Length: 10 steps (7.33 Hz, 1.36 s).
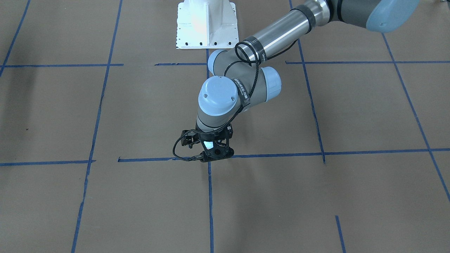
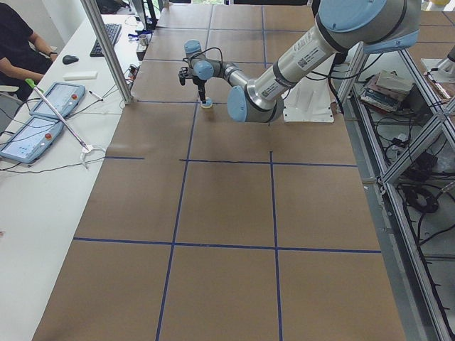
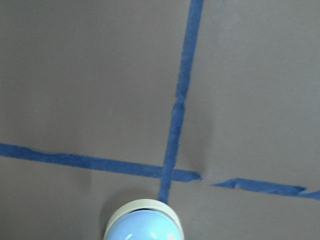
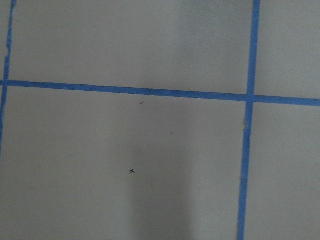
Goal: Place and press bell with both arms
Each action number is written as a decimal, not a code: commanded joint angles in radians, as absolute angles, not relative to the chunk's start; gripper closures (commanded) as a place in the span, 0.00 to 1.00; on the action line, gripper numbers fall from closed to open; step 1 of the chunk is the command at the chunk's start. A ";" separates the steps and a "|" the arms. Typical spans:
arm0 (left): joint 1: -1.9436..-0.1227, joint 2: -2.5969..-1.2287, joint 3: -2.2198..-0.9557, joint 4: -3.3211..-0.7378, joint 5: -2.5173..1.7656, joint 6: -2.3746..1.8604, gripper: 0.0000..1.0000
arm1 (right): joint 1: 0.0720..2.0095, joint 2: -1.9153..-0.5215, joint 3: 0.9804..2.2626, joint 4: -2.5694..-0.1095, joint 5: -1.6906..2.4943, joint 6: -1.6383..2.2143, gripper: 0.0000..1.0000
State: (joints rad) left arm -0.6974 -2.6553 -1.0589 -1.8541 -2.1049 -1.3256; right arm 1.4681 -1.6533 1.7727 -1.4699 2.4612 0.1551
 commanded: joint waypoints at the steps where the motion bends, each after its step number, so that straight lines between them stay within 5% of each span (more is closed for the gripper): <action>1: -0.770 -2.523 -1.297 -1.859 -2.109 -1.351 0.00 | 1.320 -1.608 1.778 -1.215 2.454 0.486 0.00; 6: -0.965 -2.023 -1.777 -1.864 -2.286 -1.248 0.02 | 0.816 -1.202 1.769 -1.138 2.078 1.306 0.03; 7: -0.971 -1.935 -1.845 -1.862 -2.284 -1.186 0.02 | 0.752 -1.105 1.761 -1.252 1.993 1.390 0.21; 8: -0.985 -1.883 -1.883 -1.862 -2.284 -1.175 0.02 | 0.686 -0.992 1.749 -1.440 1.918 1.464 0.59; 9: -0.985 -1.870 -1.890 -1.862 -2.284 -1.175 0.01 | 0.664 -0.898 1.664 -1.477 1.904 1.480 0.87; 10: -0.985 -1.856 -1.905 -1.862 -2.283 -1.175 0.01 | 0.631 -0.799 1.522 -1.474 1.898 1.477 0.99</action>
